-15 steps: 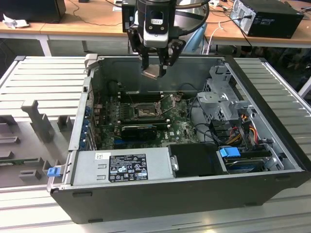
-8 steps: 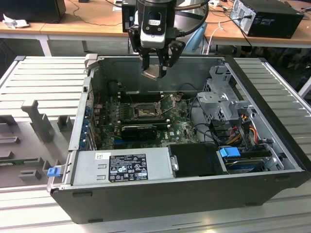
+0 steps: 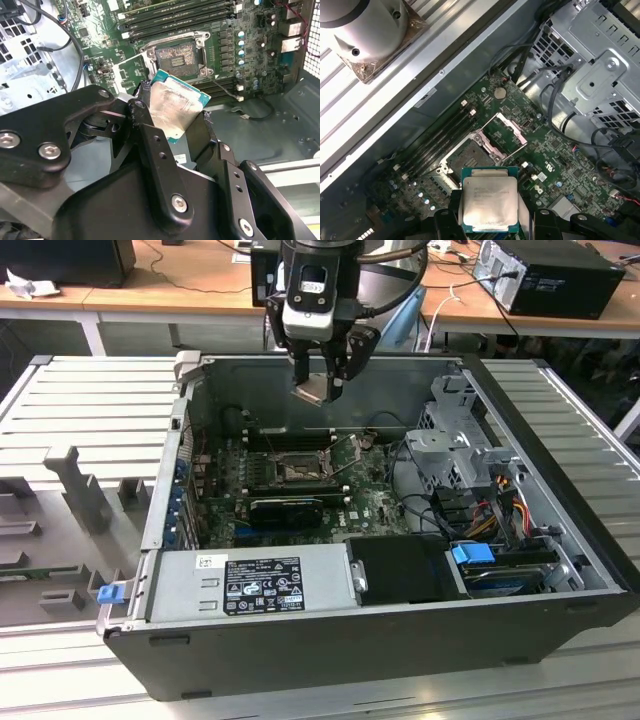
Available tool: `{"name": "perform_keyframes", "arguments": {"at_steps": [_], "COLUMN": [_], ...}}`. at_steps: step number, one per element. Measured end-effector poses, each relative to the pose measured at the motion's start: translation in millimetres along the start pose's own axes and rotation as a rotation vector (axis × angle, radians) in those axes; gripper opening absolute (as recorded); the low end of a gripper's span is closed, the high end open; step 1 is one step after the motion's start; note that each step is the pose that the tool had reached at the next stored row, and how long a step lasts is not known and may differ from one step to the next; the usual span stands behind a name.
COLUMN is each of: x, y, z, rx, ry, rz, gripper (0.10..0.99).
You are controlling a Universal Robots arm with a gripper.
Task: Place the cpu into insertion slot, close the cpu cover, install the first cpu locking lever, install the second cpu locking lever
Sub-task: 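Place the cpu into insertion slot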
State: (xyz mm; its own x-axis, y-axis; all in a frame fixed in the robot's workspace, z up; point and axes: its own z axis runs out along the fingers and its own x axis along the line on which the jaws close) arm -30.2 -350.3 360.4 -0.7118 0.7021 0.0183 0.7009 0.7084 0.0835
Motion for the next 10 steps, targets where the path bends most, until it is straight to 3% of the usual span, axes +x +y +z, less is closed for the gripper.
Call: {"name": "perform_keyframes", "arguments": {"at_steps": [10], "x": [-0.1], "y": [0.1], "z": [0.5], "rx": [-0.002], "ry": [-0.0087], "rz": [0.104], "gripper": [0.529]}}
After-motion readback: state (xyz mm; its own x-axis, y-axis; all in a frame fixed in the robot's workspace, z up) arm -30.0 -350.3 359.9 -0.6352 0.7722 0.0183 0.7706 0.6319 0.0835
